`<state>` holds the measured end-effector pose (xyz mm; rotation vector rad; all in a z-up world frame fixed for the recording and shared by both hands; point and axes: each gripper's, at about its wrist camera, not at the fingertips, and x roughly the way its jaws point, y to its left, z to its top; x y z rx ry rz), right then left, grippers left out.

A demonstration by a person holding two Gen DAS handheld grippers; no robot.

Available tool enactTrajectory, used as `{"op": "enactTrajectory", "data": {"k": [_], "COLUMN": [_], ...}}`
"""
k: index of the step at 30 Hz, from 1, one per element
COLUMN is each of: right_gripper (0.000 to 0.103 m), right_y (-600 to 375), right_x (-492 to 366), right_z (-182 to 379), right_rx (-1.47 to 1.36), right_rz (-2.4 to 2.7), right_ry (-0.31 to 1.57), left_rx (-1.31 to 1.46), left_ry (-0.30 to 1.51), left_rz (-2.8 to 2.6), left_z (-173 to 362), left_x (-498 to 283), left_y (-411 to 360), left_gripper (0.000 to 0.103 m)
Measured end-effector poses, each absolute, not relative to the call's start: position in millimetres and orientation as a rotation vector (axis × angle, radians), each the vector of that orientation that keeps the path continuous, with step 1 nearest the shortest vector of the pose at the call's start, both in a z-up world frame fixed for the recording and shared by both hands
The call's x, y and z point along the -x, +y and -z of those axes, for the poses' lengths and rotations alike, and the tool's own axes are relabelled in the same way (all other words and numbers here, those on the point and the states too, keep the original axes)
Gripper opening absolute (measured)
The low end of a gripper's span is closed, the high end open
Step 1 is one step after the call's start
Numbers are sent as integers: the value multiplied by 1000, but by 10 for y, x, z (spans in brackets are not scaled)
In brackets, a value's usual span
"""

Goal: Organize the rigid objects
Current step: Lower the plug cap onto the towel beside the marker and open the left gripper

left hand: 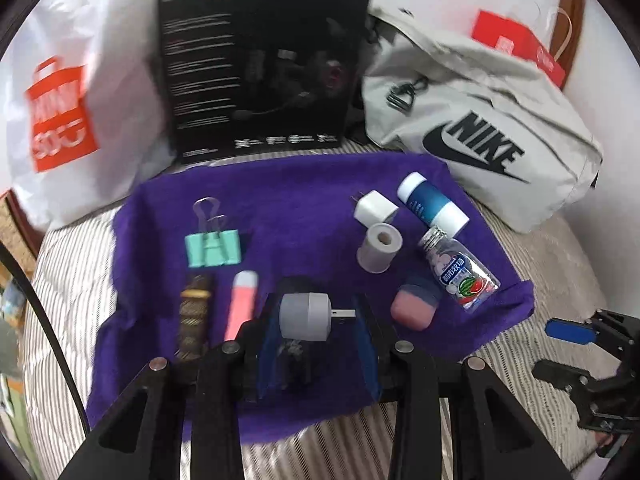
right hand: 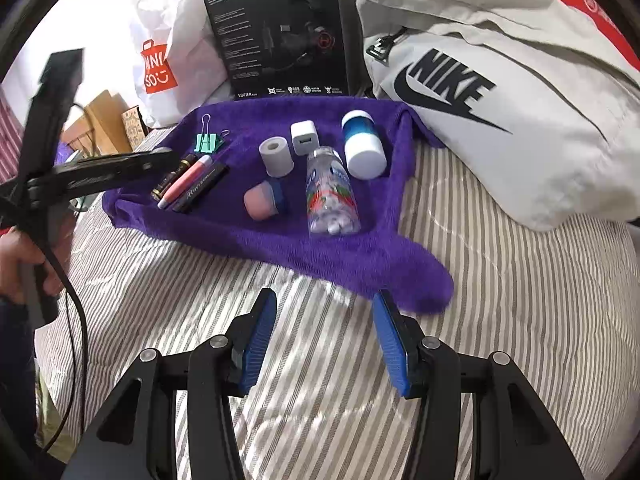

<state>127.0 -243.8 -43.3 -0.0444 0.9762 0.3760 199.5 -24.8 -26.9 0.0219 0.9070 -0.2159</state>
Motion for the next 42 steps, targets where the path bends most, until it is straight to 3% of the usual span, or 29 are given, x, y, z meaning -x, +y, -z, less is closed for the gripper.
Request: {"op": "enactTrajectory", "data": {"k": [25,29,36,42], "right_gripper": [50,50,50,59], "right_y": [-2472,-2486,-2536,-2601], "right_x": [-1260,-1240,-1149,-1017], "right_z": [464,469,378,200], "right_rx": [-36,-47,-54,-82], "right_rz": [-417,-410,-387,-348], "right_ry": [992,996,979,942], "left_rx": [-159,-163,-173,-144], "left_ry": [961,959,948,895], "left_rz": [248,251,232,203], "left_z": [680,686,634,331], "left_x": [-2337,-2313,-2223,-2033], "left_y": [-662,-666,-667,-618], "left_gripper": [35,45,51,71]}}
